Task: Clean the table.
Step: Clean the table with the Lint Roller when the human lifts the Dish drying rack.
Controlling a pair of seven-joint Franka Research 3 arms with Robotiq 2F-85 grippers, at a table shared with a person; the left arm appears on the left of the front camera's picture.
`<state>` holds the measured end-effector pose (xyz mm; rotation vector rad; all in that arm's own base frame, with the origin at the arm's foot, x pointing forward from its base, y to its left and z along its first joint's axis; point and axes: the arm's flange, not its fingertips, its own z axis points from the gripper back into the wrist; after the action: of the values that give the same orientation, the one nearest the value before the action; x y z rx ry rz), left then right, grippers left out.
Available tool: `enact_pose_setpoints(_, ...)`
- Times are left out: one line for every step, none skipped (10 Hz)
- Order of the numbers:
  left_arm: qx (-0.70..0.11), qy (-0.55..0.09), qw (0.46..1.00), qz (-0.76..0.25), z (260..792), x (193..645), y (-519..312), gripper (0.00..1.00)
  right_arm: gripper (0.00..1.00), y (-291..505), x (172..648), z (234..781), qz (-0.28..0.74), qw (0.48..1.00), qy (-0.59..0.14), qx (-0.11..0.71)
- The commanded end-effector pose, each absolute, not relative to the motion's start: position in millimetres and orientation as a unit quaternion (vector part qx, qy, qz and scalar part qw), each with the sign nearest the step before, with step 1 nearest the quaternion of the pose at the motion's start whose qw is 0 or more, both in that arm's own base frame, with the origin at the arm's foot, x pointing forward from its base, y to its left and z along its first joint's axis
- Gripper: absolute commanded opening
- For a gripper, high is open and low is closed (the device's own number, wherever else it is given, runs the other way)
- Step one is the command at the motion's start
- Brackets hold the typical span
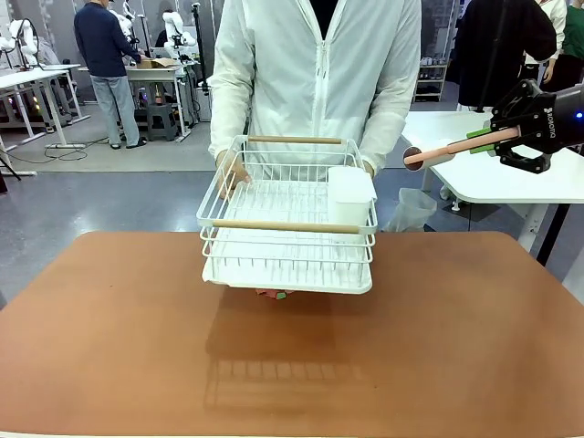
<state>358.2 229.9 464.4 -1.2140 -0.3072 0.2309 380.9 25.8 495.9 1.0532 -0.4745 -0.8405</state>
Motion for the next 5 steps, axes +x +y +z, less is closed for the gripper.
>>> enact_pose_setpoints(-0.571, -0.147, 0.8, 0.106, 465.1, 356.4, 231.7, 1.0, 0.07, 26.8, 380.7, 496.2, -0.385, 0.755, -0.216, 0.486)
enact_pose_setpoints(-0.571, -0.147, 0.8, 0.106, 465.1, 356.4, 231.7, 1.0, 0.07, 26.8, 380.7, 496.2, -0.385, 0.755, -0.216, 0.486)
enact_pose_setpoints(-0.571, -0.147, 0.8, 0.106, 465.1, 356.4, 231.7, 1.0, 0.07, 26.8, 380.7, 496.2, -0.385, 0.755, -0.216, 0.486)
enact_pose_setpoints(-0.571, -0.147, 0.8, 0.106, 465.1, 356.4, 231.7, 1.0, 0.07, 26.8, 380.7, 496.2, -0.385, 0.755, -0.216, 0.486)
enact_pose_setpoints(-0.571, -0.147, 0.8, 0.106, 465.1, 356.4, 231.7, 1.0, 0.07, 26.8, 380.7, 496.2, -0.385, 0.755, -0.216, 0.486)
